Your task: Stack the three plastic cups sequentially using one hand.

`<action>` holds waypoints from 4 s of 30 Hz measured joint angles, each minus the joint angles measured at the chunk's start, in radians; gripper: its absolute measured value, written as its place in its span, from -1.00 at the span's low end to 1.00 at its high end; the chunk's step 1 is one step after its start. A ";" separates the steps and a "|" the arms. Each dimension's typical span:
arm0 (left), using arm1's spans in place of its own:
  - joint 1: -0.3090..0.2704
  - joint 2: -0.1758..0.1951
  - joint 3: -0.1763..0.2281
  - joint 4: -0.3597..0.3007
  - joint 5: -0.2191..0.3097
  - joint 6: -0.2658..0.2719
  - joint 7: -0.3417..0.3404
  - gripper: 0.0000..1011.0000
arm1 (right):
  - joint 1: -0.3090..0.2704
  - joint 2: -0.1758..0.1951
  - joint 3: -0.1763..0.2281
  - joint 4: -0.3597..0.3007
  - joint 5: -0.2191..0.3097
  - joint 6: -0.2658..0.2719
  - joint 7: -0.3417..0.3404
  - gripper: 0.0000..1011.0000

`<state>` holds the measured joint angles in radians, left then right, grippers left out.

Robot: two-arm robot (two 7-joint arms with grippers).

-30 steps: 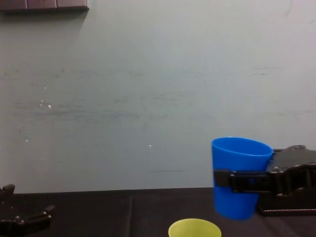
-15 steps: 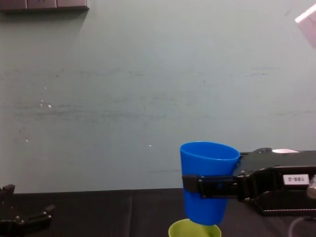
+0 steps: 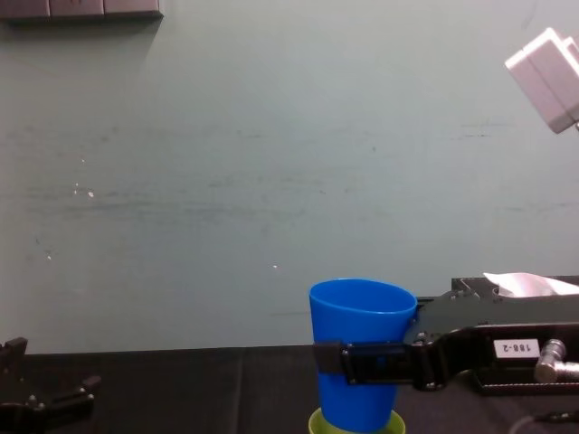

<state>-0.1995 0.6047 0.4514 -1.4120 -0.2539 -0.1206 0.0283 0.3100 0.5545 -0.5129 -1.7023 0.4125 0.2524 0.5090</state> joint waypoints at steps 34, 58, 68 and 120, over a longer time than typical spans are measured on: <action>0.000 0.000 0.000 0.000 0.000 0.000 0.000 1.00 | 0.023 -0.024 -0.027 0.076 0.002 -0.034 0.009 0.44; 0.000 0.000 0.000 0.000 0.000 0.000 0.000 1.00 | 0.021 -0.032 -0.037 0.096 -0.020 -0.036 0.007 0.44; 0.000 0.000 0.000 0.000 0.000 0.000 0.000 1.00 | 0.021 -0.032 -0.037 0.095 -0.019 -0.035 0.006 0.51; 0.000 0.000 0.000 0.000 0.000 0.000 0.000 1.00 | -0.182 0.039 0.191 0.012 -0.022 -0.087 -0.148 0.98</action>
<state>-0.1995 0.6047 0.4514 -1.4119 -0.2539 -0.1206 0.0283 0.1276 0.5933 -0.3223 -1.6904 0.3902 0.1652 0.3610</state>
